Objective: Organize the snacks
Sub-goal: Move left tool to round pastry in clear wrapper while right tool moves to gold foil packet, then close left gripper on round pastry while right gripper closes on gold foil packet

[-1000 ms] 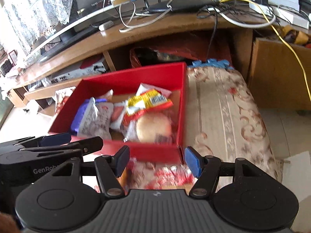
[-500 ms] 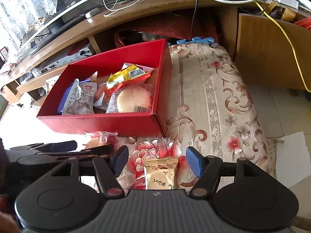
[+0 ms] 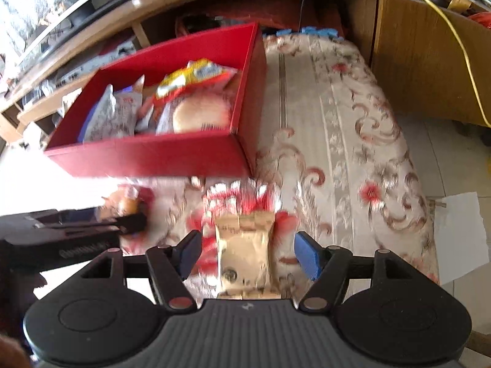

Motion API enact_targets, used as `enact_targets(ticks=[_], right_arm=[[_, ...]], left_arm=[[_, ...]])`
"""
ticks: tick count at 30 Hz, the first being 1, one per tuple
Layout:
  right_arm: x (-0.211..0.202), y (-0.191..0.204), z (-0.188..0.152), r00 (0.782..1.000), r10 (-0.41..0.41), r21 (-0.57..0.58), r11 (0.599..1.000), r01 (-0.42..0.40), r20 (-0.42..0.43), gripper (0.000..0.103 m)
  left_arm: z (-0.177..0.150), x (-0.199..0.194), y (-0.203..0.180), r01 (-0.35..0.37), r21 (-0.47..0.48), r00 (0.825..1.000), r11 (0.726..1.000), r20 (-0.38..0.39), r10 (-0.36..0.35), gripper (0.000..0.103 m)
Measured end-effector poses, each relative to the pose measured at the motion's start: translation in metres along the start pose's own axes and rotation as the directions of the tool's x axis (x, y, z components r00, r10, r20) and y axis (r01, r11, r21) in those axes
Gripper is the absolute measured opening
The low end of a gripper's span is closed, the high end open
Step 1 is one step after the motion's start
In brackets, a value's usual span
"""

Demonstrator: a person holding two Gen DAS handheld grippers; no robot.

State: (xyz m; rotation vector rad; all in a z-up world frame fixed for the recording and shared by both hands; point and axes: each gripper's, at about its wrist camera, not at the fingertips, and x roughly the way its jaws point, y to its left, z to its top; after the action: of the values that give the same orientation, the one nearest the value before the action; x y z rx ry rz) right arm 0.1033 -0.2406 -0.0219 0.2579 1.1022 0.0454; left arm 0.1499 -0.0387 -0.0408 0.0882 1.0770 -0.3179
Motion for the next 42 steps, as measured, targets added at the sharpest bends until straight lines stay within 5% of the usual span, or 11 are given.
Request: enact_targets(ticks=[9,15,19,25,29,31,33,36,42], right_arm=[[0.015,0.017,-0.012,0.998,-0.058,-0.092,0.994,0.056,-0.020,0.074],[0.025,0.029,-0.020,0.997,-0.062,-0.156,0.986,0.055,-0.042,0.103],[0.031,0.041,-0.021,0.990,-0.129,-0.214,0.970,0.115,-0.051,0.103],[0.028,0.034,-0.020,0.994,-0.104,-0.168,0.981,0.099,-0.021,0.103],[0.024,0.039,-0.025,0.991,-0.130,-0.196,0.972,0.129,0.008,0.088],[0.019,0.041,-0.025,0.993,-0.121,-0.201,0.972,0.122,0.018,0.063],[0.014,0.042,-0.028,0.993,-0.118,-0.194,0.974,0.119,0.020,0.049],[0.008,0.042,-0.035,0.993,-0.117,-0.182,0.976,0.117,0.011,0.046],[-0.005,0.044,-0.049,0.997,-0.079,-0.175,0.982,0.078,0.001,0.042]], left_arm=[[-0.019,-0.014,0.012,0.008,-0.001,1.000,1.000,-0.003,-0.008,0.064],[-0.015,-0.010,0.009,0.009,0.009,1.000,1.000,-0.004,-0.009,0.077],[-0.014,-0.006,0.011,-0.010,0.007,1.000,1.000,-0.006,0.010,0.086],[-0.010,-0.003,0.014,-0.010,-0.003,1.000,1.000,-0.010,0.009,0.091],[-0.012,0.001,0.003,-0.047,0.056,0.999,0.997,-0.016,0.048,0.091],[-0.015,0.000,0.000,-0.056,0.075,0.998,0.996,-0.012,0.057,0.087],[-0.016,-0.002,-0.003,-0.050,0.088,0.999,0.995,-0.009,0.051,0.082],[-0.022,-0.010,-0.002,-0.036,0.098,0.999,0.995,-0.009,0.037,0.071],[-0.035,-0.023,0.006,-0.011,0.093,1.000,0.996,-0.012,0.013,0.067]])
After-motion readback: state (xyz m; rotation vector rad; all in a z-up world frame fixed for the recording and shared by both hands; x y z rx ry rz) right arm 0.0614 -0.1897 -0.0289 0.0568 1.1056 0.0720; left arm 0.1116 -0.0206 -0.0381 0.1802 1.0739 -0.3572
